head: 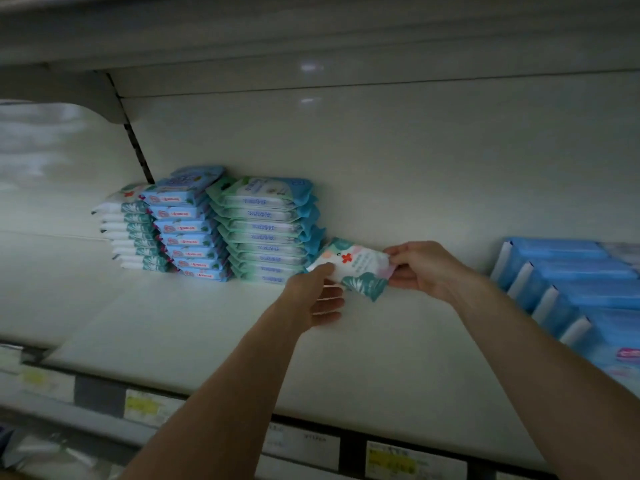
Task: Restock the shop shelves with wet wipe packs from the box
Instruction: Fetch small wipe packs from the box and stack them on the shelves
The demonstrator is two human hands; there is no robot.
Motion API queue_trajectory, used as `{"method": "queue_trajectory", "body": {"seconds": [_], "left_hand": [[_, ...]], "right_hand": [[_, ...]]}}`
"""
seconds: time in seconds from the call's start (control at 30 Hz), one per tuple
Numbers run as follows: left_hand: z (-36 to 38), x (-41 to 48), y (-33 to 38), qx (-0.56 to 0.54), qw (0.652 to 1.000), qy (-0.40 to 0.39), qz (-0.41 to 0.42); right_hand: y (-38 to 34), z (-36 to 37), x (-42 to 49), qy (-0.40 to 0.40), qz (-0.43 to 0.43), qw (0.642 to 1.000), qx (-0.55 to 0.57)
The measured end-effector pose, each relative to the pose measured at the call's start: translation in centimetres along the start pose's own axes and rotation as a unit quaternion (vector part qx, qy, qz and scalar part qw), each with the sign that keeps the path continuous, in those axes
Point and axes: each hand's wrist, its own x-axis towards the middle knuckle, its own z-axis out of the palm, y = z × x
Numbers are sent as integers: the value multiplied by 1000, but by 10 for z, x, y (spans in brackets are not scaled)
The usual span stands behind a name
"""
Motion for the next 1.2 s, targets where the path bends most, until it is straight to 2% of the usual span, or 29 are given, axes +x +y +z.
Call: {"method": "queue_trajectory", "body": {"seconds": [0.13,0.23,0.3,0.37,0.43,0.53,0.6,0.67,0.73,0.83,0.93,0.97,1.03,1.07,1.13,1.2], "left_hand": [[-12,12,10,148,986,65,34],[-18,23,12,267,951,111,109],[-19,28,9,355,911,127,168],[-17,28,6,453,856,145,201],[-15,26,3,531,804,151,220],[-11,24,-3,622,726,142,255],[-7,25,-5,666,684,135,267],[-3,28,-4,691,652,137,279],[-1,31,-3,700,635,146,292],[0,33,-4,703,624,161,301],[0,35,-5,713,606,171,308],[0,36,-4,719,599,173,307],[0,38,-3,726,594,174,300],[1,38,-2,728,593,174,297],[2,40,-2,731,589,180,292],[2,42,-2,738,580,189,288]], "right_hand": [[-11,3,24,13,-5,998,-63],[-5,9,38,25,4,997,-67],[3,12,46,59,-16,995,-79],[9,13,55,88,-49,988,-121],[14,14,57,83,-71,979,-175],[14,12,49,84,-108,931,-339],[15,9,43,58,-102,917,-382],[17,9,40,5,-64,934,-352],[20,10,41,-17,-69,941,-330],[25,12,48,13,-115,933,-341],[27,11,48,12,-116,926,-360],[26,10,46,18,-131,901,-413],[21,10,40,56,-195,824,-528],[18,12,36,63,-233,802,-546],[15,19,30,21,-273,791,-546],[17,25,26,-34,-268,773,-573]]}}
